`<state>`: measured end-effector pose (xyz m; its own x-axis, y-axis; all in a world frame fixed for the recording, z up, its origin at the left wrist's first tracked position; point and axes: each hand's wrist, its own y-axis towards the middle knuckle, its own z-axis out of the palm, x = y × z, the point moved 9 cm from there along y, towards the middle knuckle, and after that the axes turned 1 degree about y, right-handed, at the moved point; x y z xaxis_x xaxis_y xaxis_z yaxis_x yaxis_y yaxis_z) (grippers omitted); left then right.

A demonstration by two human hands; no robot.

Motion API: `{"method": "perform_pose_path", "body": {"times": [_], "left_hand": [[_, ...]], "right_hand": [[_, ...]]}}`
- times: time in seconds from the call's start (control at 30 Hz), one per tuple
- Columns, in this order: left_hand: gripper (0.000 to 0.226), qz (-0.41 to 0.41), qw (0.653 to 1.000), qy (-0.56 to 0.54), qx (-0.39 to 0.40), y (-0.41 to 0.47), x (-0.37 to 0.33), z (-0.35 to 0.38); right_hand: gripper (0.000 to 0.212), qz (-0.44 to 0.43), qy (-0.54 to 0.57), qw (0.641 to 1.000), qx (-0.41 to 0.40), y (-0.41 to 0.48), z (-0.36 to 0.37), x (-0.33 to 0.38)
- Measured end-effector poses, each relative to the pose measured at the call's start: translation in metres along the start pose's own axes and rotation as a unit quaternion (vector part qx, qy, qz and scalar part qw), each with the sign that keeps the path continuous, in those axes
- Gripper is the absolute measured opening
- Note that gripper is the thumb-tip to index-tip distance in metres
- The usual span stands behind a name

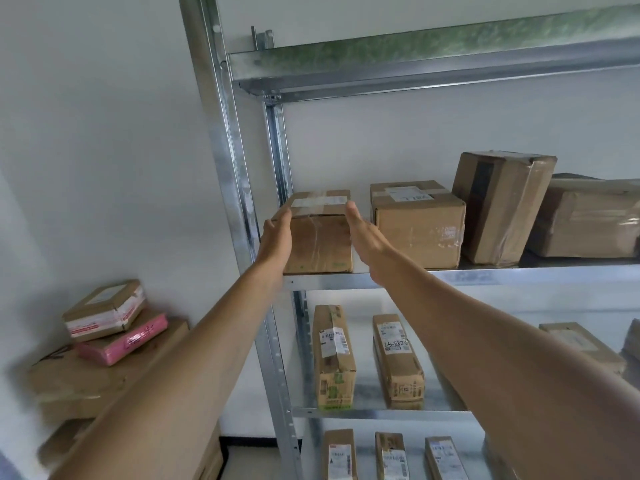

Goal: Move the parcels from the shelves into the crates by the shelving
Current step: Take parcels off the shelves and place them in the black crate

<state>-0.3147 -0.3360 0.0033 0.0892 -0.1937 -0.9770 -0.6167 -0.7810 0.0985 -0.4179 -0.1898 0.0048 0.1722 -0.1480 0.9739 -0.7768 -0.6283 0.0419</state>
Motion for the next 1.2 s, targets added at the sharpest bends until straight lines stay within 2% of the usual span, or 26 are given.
{"method": "perform_pose_path", "body": {"times": [0.07, 0.17, 0.2, 0.33, 0.5, 0.77, 0.97, 1.2], "left_hand": [[0.079, -0.015, 1.0, -0.012, 0.004, 0.005, 0.007, 0.002], [0.116, -0.036, 0.998, -0.051, -0.004, 0.025, 0.029, -0.001], [0.122, -0.043, 0.997, -0.061, -0.004, 0.032, 0.037, -0.002], [0.102, -0.053, 0.996, -0.071, 0.032, 0.028, 0.035, 0.002], [0.107, -0.049, 0.995, -0.073, 0.054, 0.034, 0.036, 0.0], [0.061, -0.029, 0.993, -0.043, 0.11, 0.019, 0.028, 0.003], [0.087, -0.02, 0.993, -0.033, 0.109, 0.007, 0.031, -0.008], [0.087, -0.037, 0.993, -0.044, 0.099, -0.004, 0.034, -0.023]], "right_hand": [[0.084, 0.001, 0.0, 1.0, 0.004, 0.012, 0.004, -0.001], [0.087, 0.009, -0.002, 1.0, 0.002, 0.027, 0.007, -0.005], [0.086, 0.013, 0.005, 1.0, 0.001, 0.031, 0.007, -0.007], [0.08, 0.002, 0.058, 0.998, 0.003, 0.04, 0.009, -0.008], [0.08, -0.006, 0.062, 0.997, -0.034, 0.048, 0.009, -0.009], [0.077, -0.014, 0.084, 0.99, -0.108, 0.038, 0.001, -0.012], [0.075, -0.023, 0.08, 0.989, -0.122, 0.016, 0.004, -0.007], [0.08, -0.009, 0.095, 0.979, -0.182, -0.005, -0.01, -0.01]]}}
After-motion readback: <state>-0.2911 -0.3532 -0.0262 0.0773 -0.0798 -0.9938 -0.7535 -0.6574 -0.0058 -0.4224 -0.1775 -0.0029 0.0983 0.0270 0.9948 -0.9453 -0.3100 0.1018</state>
